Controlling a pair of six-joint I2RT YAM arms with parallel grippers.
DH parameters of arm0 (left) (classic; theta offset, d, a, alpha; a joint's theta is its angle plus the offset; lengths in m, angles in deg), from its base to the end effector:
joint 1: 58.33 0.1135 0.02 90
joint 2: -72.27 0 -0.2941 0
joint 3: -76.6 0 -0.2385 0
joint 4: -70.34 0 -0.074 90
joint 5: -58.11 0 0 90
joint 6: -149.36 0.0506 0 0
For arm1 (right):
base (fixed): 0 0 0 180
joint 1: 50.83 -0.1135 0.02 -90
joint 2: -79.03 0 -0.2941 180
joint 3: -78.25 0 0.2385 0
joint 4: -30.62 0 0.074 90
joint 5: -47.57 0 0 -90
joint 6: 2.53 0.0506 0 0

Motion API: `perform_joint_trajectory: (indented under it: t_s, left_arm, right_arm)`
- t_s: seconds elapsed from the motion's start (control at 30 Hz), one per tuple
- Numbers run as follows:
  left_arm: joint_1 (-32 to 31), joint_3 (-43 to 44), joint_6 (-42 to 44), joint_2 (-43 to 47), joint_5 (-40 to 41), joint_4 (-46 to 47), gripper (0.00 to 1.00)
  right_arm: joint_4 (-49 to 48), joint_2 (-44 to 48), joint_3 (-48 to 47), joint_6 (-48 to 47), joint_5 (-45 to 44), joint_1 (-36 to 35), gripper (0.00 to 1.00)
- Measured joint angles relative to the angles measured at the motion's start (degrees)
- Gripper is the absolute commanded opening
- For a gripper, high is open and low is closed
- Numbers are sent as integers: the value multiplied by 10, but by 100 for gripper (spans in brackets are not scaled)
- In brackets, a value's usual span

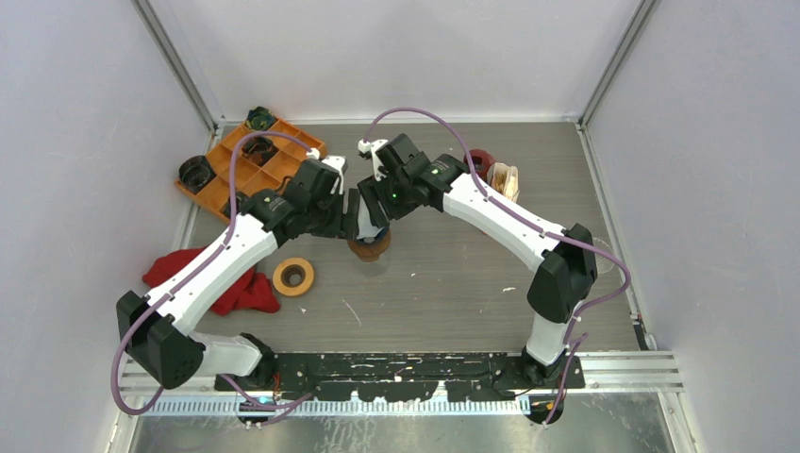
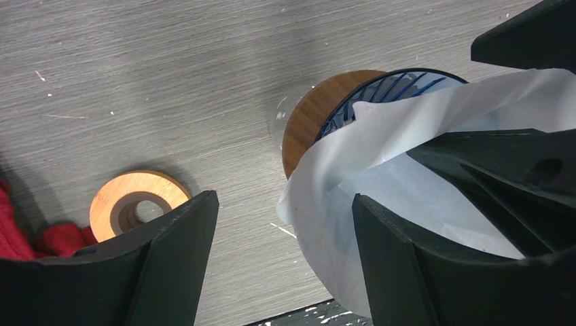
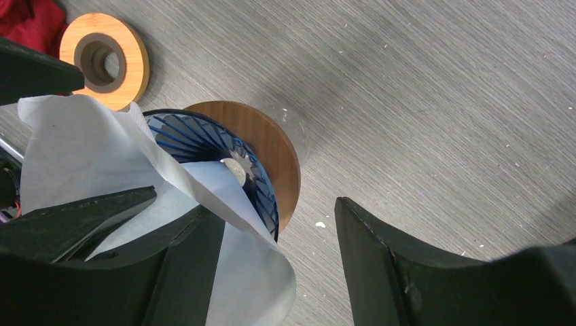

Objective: Place the coffee filter in the dripper
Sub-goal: Place the coffee filter in the coffee dripper.

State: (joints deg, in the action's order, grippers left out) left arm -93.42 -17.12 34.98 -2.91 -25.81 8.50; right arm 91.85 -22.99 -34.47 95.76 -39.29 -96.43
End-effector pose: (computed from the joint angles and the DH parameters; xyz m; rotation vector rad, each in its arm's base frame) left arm 0.2138 -0.1436 0.3475 0.1844 2.4704 -0.3240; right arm 0.2742 0.2840 0.3493 -0.8266 2.3713 0.4696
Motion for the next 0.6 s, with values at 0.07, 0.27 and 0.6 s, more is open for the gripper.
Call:
perform_joint_trajectory:
  t_s: [0.07, 0.27, 0.6]
  left_arm:
    - [0, -3, -3, 0, 0, 5, 75]
    - [0, -16, -7, 22, -1, 14, 75]
    - [0, -28, -10, 42, -1, 29, 75]
  right_arm:
    - [-8, 0, 5, 4, 0, 0, 65]
    - [-30, 0, 17, 15, -14, 0, 65]
    - [-39, 0, 32, 35, -41, 0, 65]
